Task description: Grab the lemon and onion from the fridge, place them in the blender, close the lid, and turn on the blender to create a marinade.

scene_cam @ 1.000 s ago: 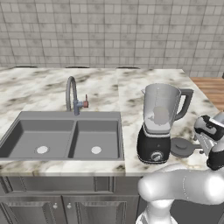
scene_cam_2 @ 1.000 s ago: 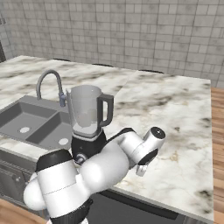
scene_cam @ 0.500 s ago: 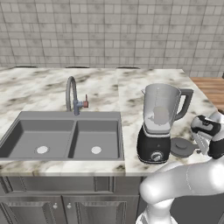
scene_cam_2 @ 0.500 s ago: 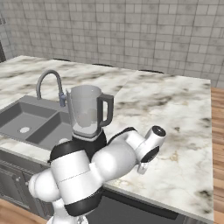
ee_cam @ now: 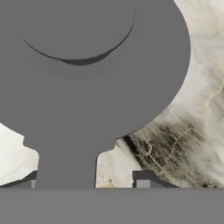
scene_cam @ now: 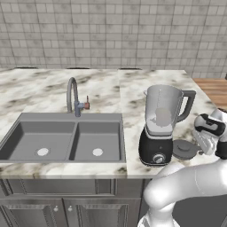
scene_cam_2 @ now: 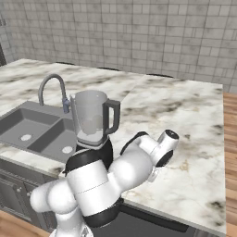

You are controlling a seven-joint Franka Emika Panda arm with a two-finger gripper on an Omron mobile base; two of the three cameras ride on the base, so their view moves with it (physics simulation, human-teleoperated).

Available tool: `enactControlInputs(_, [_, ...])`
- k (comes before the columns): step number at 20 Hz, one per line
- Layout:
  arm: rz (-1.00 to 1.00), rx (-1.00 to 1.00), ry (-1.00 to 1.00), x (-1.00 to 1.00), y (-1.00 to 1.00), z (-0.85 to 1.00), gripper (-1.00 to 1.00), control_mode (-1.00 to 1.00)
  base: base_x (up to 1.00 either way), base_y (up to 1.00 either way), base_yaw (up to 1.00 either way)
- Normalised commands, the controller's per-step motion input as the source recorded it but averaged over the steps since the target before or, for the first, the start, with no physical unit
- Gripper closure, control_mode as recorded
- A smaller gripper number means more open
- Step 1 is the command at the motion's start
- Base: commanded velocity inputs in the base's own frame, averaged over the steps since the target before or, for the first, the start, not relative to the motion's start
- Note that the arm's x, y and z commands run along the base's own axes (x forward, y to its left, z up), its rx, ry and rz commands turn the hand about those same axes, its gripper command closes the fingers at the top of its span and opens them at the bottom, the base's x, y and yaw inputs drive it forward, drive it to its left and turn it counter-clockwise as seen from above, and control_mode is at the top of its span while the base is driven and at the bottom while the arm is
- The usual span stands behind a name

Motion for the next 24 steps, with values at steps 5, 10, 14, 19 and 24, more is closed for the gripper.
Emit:
enactControlInputs(5, [0.0, 0.0, 0.0, 0.0, 0.0, 0.0, 1.0, -1.0, 0.0, 0.0, 0.0])
enactControlInputs(10, [0.0, 0.0, 0.0, -0.08, 0.0, 0.0, 1.0, -1.0, 0.0, 0.0, 0.0])
enactControlInputs(14, [0.0, 0.0, 0.0, -0.25, 0.0, 0.13, 1.0, -1.0, 0.0, 0.0, 0.0])
enactControlInputs(19, [-0.06, 0.0, 0.02, -0.2, 0.0, 0.22, 1.0, -1.0, 0.0, 0.0, 0.0])
enactControlInputs(24, [-0.09, 0.0, 0.0, -0.04, 0.0, 0.16, 1.0, -1.0, 0.0, 0.0, 0.0])
